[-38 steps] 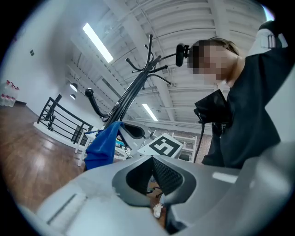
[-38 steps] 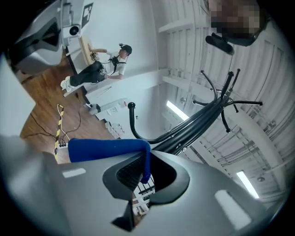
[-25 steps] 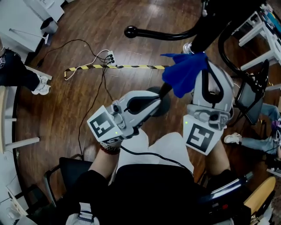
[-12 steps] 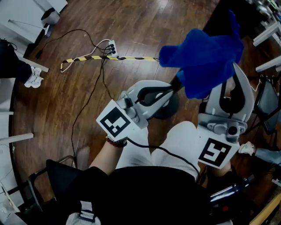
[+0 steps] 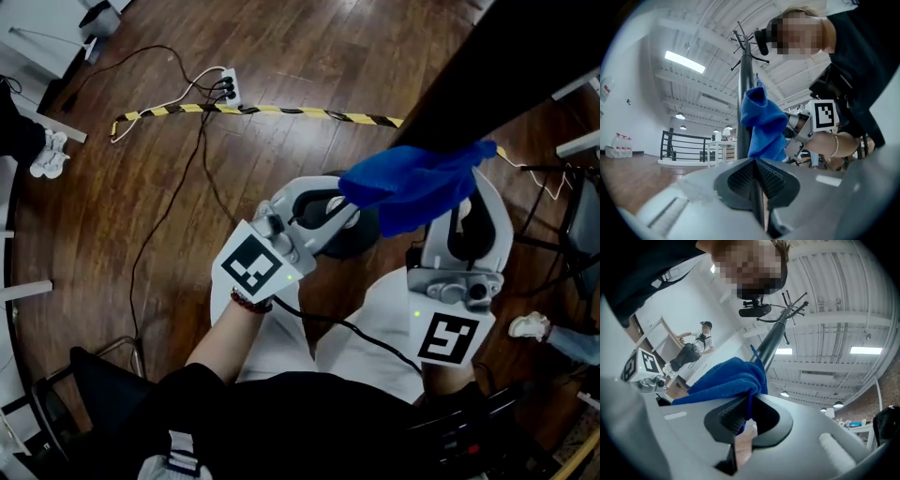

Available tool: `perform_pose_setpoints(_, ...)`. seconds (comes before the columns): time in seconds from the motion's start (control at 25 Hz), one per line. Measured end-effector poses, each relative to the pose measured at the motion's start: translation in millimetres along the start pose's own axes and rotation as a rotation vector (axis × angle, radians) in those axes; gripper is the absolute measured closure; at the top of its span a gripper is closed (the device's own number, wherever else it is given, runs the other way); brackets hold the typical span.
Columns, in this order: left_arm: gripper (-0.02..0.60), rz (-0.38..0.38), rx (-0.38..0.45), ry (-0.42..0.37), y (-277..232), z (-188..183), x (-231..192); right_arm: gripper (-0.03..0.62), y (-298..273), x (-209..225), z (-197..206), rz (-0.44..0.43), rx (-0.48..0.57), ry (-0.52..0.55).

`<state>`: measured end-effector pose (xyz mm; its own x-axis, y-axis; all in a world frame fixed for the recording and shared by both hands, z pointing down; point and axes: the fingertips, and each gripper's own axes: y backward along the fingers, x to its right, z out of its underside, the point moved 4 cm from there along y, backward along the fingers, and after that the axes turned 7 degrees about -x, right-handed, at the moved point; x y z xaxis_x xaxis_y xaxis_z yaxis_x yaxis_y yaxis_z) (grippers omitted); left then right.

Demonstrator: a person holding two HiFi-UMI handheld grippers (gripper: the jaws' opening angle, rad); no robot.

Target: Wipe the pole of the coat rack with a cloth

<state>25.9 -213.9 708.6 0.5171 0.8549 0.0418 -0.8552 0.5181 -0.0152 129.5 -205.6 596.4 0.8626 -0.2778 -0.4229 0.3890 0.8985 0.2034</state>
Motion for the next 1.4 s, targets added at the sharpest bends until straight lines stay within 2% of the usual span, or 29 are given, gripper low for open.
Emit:
perform_pose_setpoints(0.12,0.575,-0.019,-0.03,-0.009,-7.4,24.3,-3.1,0.574,0.1,-10.1,33.0,-0.019,-0.049,-0.021)
perform_pose_setpoints(0.32,0.575,-0.032,0.002,0.021,-5.5,40.7,-2.3,0.574,9.6,-22.0,64.0,-0.048,-0.114,-0.098)
perform_pose_setpoints(0.48,0.575,-0.105,0.032,0.01,3.8,58.2,-11.8,0.574,12.2,-33.5,90.5,-0.052,-0.153,-0.179)
perform_pose_setpoints(0.64,0.575,-0.14,0.043,0.0,15.5,70.3,-16.3,0.572,18.6,-49.2,126.3,-0.102,-0.206,-0.178)
perform_pose_setpoints(0.76,0.575,-0.157,0.073,0.007,26.8,68.4,-22.5,0.574,25.1,-63.5,151.3,-0.103,-0.274,-0.172)
perform_pose_setpoints(0.96,0.575,-0.13,0.1,-0.035,20.1,72.8,-28.4,0.574,32.3,-82.2,194.9,-0.098,-0.391,-0.226)
perform_pose_setpoints(1.12,0.575,-0.105,0.06,-0.022,10.4,82.1,-22.0,0.573,38.5,-94.7,226.8,-0.114,-0.485,-0.318)
perform_pose_setpoints(1.24,0.575,-0.062,0.018,-0.052,-0.9,85.7,-18.0,0.572,42.9,-102.9,253.7,-0.127,-0.56,-0.337)
perform_pose_setpoints(1.32,0.575,-0.049,0.027,-0.032,-1.8,88.0,-18.5,0.572,46.6,-110.5,265.9,-0.104,-0.596,-0.318)
perform_pose_setpoints(1.4,0.574,-0.046,0.097,0.034,4.4,85.4,-23.4,0.572,49.6,-118.7,273.7,-0.075,-0.599,-0.276)
